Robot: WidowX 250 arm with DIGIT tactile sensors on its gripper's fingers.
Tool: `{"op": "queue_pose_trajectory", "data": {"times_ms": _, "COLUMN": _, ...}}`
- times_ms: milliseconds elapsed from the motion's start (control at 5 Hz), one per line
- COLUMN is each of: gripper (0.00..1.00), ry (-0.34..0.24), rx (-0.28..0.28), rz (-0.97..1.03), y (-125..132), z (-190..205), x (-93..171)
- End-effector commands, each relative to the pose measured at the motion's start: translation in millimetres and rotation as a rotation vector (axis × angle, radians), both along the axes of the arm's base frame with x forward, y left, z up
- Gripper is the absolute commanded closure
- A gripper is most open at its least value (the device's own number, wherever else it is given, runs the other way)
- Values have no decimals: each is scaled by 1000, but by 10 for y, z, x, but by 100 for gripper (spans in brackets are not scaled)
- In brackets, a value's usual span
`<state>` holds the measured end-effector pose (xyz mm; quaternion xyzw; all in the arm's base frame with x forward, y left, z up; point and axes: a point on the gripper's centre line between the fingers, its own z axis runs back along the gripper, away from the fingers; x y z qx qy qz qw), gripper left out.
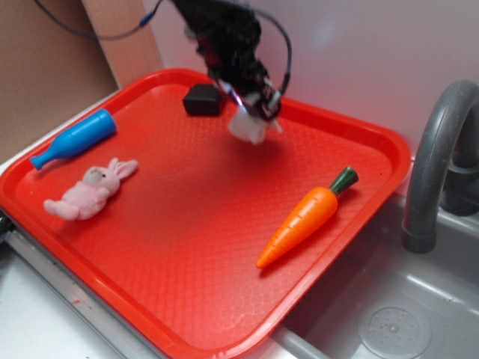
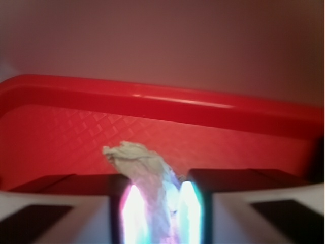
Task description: Grab the white paper.
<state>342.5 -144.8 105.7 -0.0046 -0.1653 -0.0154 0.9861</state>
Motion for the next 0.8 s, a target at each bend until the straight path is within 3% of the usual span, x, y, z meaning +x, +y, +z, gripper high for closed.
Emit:
{"op": "queue_pose_trajectory", "data": {"times_ms": 0, "gripper": 100, "ry": -51, "rx": -52, "rz": 80, "y": 163, "z": 1358, "x": -372}}
{"op": "queue_pose_trajectory", "data": {"times_ms": 200, "gripper": 100, "ry": -78, "rx": -82, "rz": 156, "y": 331, "z": 1601, "x": -730}}
{"op": "queue_pose_trajectory", "data": {"times_ms": 400, "gripper": 100, "ry": -150, "rx": -119, "rz": 117, "y": 408, "z": 1728, "x": -1137}}
{"op": "queue_pose_trajectory", "data": {"times_ms": 600, "gripper": 100, "ry": -129, "rx": -118, "rz": 108, "y": 399, "z": 1712, "x": -1295}}
